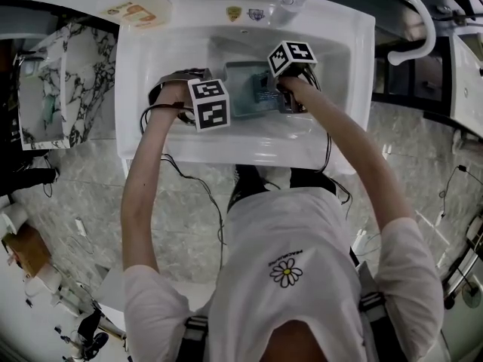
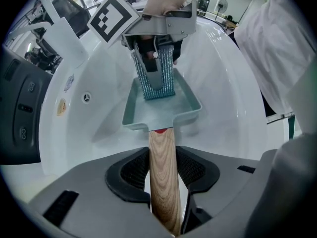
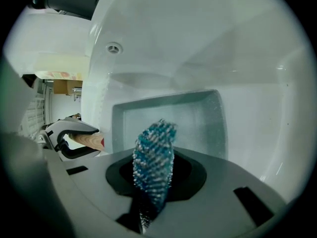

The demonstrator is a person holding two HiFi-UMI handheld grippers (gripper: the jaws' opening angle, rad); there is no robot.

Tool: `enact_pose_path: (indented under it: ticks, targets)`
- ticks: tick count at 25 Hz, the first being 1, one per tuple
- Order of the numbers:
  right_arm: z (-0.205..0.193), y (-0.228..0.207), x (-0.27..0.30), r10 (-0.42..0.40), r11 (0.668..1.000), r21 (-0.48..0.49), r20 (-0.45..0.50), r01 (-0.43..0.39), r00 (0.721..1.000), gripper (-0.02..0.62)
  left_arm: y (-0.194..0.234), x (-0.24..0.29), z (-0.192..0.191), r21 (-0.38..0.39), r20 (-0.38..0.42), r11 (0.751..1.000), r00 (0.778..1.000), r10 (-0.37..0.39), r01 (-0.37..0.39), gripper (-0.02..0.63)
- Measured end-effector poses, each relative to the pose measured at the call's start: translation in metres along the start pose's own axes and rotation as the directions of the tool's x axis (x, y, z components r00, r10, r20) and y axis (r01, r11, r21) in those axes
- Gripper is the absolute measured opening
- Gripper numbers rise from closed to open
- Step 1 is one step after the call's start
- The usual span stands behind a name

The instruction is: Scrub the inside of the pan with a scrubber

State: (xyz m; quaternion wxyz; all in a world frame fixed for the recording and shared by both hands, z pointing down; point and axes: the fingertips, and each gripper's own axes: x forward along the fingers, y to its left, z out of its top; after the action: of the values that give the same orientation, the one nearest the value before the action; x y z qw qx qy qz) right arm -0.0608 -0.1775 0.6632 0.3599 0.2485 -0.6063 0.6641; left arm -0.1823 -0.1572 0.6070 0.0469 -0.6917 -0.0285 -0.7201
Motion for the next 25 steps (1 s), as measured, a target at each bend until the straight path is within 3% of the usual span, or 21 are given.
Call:
enact_pose_path:
  ticks: [11,25]
  targets:
    - [-0.006,0.071,0.019,0.163,0.986,-0.045,-0.018,-0.163,0.987,0.056,-0.006,0.005,-0.004,-0.010,-0.002,1.000,1.000,-0.012,0.012,0.170]
    - [-0.006,0.081,0.018,0.189,0.977,-0.094,-0.017,-0.190,0.982,0.057,-0.006,0.006,-0.005,-0.009,0.004,1.000,1.000,-0.014,0.014,0.170]
